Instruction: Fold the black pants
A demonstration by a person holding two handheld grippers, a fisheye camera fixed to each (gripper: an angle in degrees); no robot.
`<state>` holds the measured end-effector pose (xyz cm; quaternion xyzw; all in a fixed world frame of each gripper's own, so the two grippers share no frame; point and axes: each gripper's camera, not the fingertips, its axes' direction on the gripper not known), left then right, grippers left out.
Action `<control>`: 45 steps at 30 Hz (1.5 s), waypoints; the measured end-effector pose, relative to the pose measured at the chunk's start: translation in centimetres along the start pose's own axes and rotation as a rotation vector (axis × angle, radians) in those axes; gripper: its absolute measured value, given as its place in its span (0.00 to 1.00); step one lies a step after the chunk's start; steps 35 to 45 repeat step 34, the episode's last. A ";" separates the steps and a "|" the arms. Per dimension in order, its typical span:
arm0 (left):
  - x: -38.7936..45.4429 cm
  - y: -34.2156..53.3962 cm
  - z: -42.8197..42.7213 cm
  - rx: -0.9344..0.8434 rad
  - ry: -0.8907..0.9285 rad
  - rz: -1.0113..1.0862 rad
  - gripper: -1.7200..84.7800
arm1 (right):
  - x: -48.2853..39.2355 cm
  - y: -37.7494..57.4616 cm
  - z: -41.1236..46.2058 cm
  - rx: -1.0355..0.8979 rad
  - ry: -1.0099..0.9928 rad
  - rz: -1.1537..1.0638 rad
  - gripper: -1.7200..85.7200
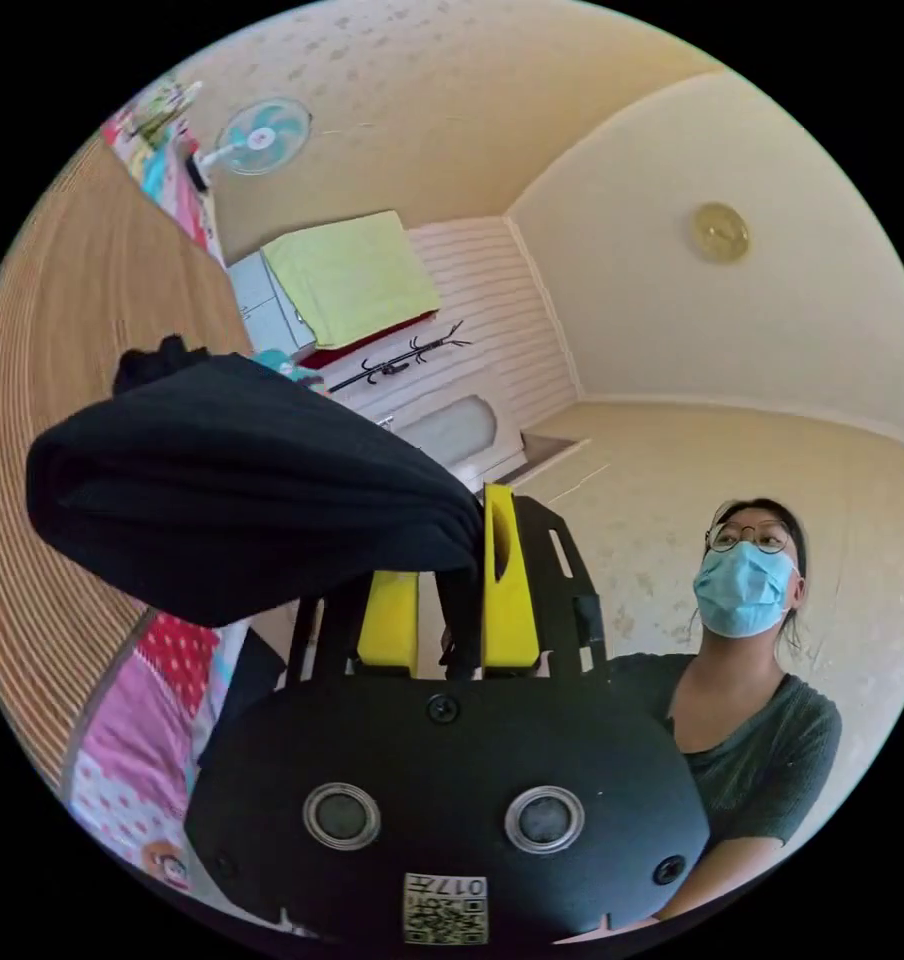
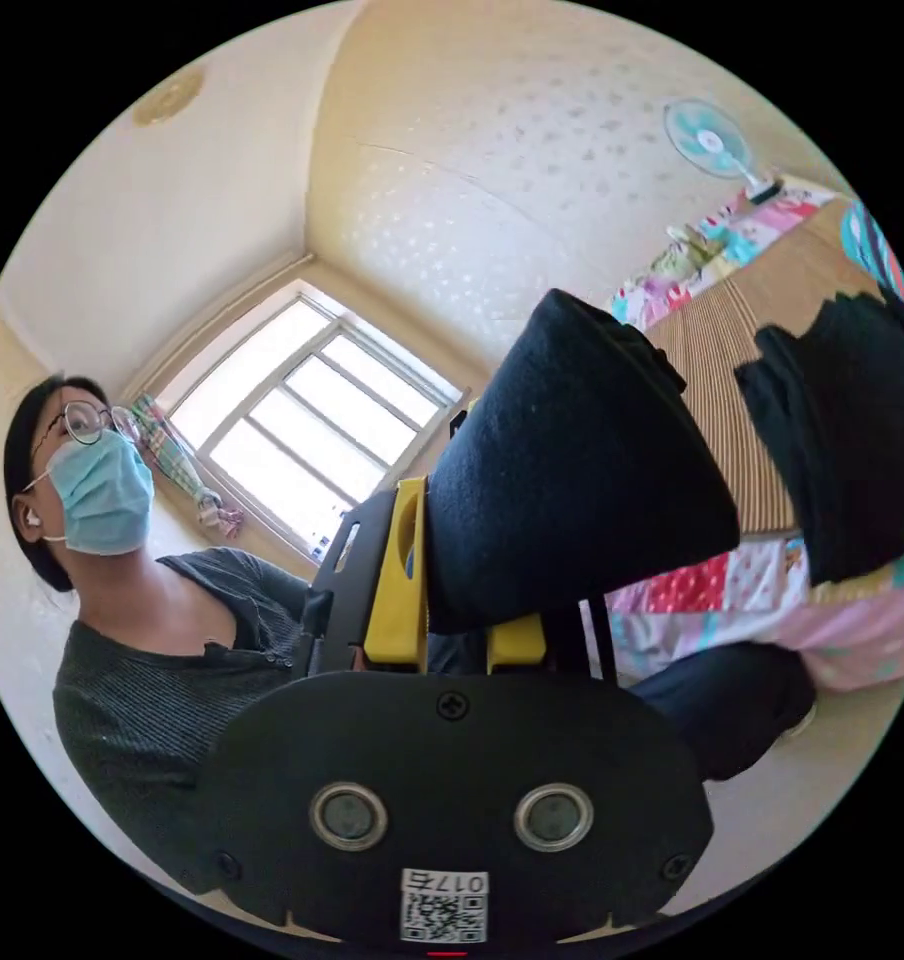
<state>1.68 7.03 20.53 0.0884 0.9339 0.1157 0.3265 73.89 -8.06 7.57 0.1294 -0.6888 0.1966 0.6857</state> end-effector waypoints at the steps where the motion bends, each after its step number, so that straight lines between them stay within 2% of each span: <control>1: 1.5 -3.1 2.4 -0.034 -0.015 0.078 0.13 | 0.2 -1.6 -1.2 0.035 -0.006 -0.026 0.09; 3: 2.0 -7.4 5.7 -0.085 -0.040 0.093 0.13 | 1.8 -3.9 -2.9 0.088 -0.017 -0.011 0.10; 6: -1.1 -11.1 8.5 -0.084 -0.241 -0.033 0.17 | 8.7 -6.7 -5.1 0.142 0.028 0.168 0.10; 8: -5.3 -9.3 8.6 -0.106 -0.430 -0.217 0.20 | 17.8 -6.3 -5.9 0.101 0.111 0.462 0.12; 11: -8.2 -2.3 7.1 -0.186 -0.449 -0.233 0.18 | 27.0 -0.4 -6.4 0.014 0.329 0.843 0.13; 12: -8.1 -0.5 6.4 -0.201 -0.451 -0.208 0.17 | 27.6 0.9 -6.3 -0.002 0.359 0.868 0.13; 15: -5.1 9.1 -0.3 -0.205 -0.603 -0.071 0.12 | 25.9 7.9 -5.2 0.129 0.277 0.706 0.06; 18: -1.0 16.7 -11.2 -0.082 -0.794 -0.187 0.11 | 23.8 15.0 -2.2 0.177 0.311 0.638 0.04; 20: 4.1 20.9 -20.3 0.100 -0.922 -0.301 0.12 | 22.9 19.4 0.6 0.246 0.300 0.616 0.03; 23: 11.8 24.3 -29.7 0.353 -1.107 -0.356 0.12 | 22.9 21.3 3.9 0.315 0.236 0.553 0.03; 25: 15.2 26.2 -35.1 0.502 -1.170 -0.425 0.12 | 23.4 20.2 6.1 0.282 0.195 0.500 0.03; 28: 19.3 29.1 -43.0 0.706 -1.127 -0.488 0.15 | 23.8 17.2 9.8 0.144 0.159 0.417 0.03; 31: 23.9 28.4 -48.4 0.800 -1.254 -0.488 0.16 | 23.7 15.5 12.4 0.063 0.130 0.351 0.03; 34: 25.9 27.3 -54.6 0.899 -1.218 -0.527 0.18 | 24.6 15.7 14.7 -0.017 0.092 0.338 0.03; 45: 25.9 27.3 -54.6 0.899 -1.218 -0.527 0.18 | 24.6 15.7 14.7 -0.017 0.092 0.338 0.03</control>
